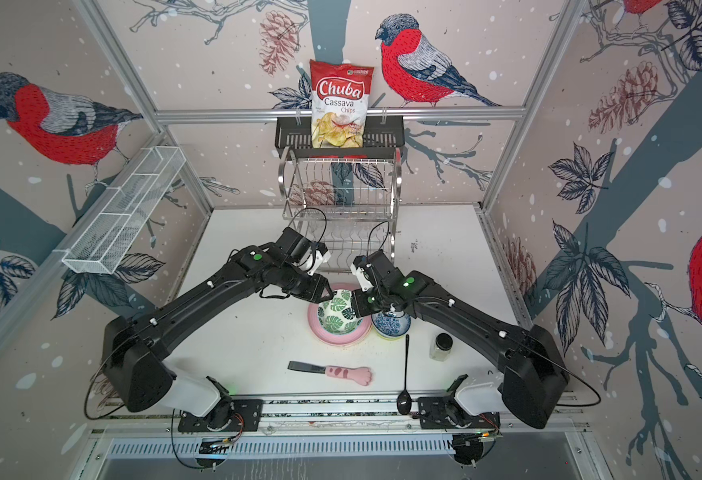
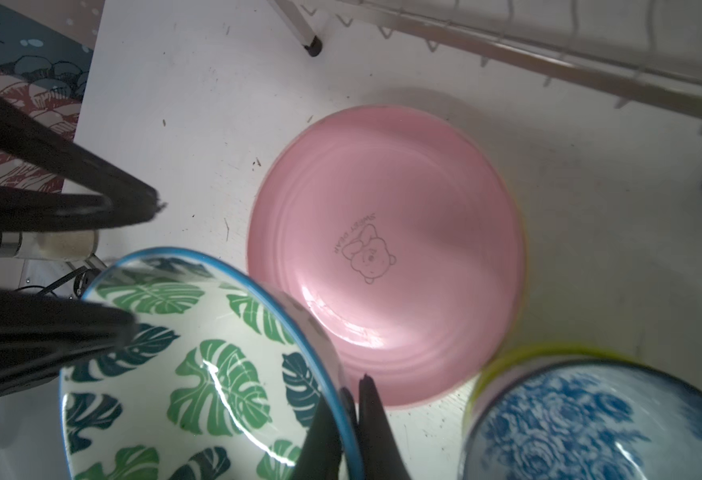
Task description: Unload the mixed dishes from the dish rack
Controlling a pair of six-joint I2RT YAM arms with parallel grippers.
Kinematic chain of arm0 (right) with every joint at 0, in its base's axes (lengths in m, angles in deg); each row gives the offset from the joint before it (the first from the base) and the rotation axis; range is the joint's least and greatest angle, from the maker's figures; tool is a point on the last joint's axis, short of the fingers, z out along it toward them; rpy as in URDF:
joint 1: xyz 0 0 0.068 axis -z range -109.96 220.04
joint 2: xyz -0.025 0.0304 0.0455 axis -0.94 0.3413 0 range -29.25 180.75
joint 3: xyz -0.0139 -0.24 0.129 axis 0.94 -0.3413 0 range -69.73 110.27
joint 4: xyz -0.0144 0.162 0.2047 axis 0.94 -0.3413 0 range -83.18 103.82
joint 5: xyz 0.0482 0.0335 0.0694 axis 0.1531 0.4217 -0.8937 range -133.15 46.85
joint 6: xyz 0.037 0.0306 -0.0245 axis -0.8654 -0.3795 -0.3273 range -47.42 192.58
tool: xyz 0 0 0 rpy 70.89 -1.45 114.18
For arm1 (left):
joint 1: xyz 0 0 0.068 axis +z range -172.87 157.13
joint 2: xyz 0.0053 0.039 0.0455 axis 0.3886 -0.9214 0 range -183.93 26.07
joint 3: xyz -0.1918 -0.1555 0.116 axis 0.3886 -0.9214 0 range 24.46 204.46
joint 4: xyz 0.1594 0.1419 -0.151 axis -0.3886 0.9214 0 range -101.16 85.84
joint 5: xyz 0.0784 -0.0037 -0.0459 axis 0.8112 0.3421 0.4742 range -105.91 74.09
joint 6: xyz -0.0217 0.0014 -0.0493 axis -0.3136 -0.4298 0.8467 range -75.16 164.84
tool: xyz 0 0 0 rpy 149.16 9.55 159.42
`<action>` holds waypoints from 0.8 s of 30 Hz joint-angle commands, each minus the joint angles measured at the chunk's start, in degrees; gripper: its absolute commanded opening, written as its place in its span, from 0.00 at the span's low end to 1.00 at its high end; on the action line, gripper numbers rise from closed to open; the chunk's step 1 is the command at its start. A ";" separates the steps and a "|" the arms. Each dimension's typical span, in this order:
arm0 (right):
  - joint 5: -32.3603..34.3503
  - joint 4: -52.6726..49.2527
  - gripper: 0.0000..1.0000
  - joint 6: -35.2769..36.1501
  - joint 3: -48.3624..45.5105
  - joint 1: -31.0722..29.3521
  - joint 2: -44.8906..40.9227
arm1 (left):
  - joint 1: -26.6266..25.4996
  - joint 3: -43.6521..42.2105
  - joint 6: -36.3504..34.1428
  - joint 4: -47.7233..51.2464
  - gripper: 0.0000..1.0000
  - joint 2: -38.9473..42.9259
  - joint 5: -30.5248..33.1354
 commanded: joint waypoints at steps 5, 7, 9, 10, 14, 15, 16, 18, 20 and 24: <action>1.73 -4.02 0.00 -1.09 -3.79 7.31 -9.85 | 0.61 -0.60 1.16 -10.53 0.68 7.36 0.59; 2.40 -5.96 0.00 -0.62 -4.70 9.93 -11.98 | 1.14 -2.19 2.13 -13.27 0.69 9.55 0.99; 2.87 -7.58 0.00 -0.01 -5.90 12.87 -13.67 | 2.01 -3.68 2.89 -15.87 0.72 11.89 0.98; 2.76 -8.12 0.00 0.17 -6.44 14.13 -14.29 | 2.51 -3.99 3.14 -16.44 0.74 12.69 1.01; 0.47 -9.28 0.00 0.85 -9.50 18.99 -15.54 | 5.15 -5.25 4.12 -17.28 0.76 14.98 0.81; -0.06 -9.18 0.00 0.97 -10.19 19.90 -15.52 | 5.72 -5.77 4.30 -17.60 0.77 15.40 0.57; -0.53 -9.01 0.00 1.13 -10.68 20.53 -15.24 | 6.13 -6.13 4.51 -17.68 0.77 15.66 0.48; -1.30 -8.61 0.00 1.31 -11.52 21.47 -14.39 | 6.63 -6.77 4.87 -17.83 0.78 15.75 0.24; -2.08 -8.16 0.00 1.54 -11.82 21.89 -13.53 | 6.89 -6.96 4.99 -17.57 0.78 15.62 -0.22; -2.84 -6.79 0.00 1.67 -12.68 21.98 -12.05 | 6.90 -7.13 4.72 -17.09 0.78 15.47 -0.25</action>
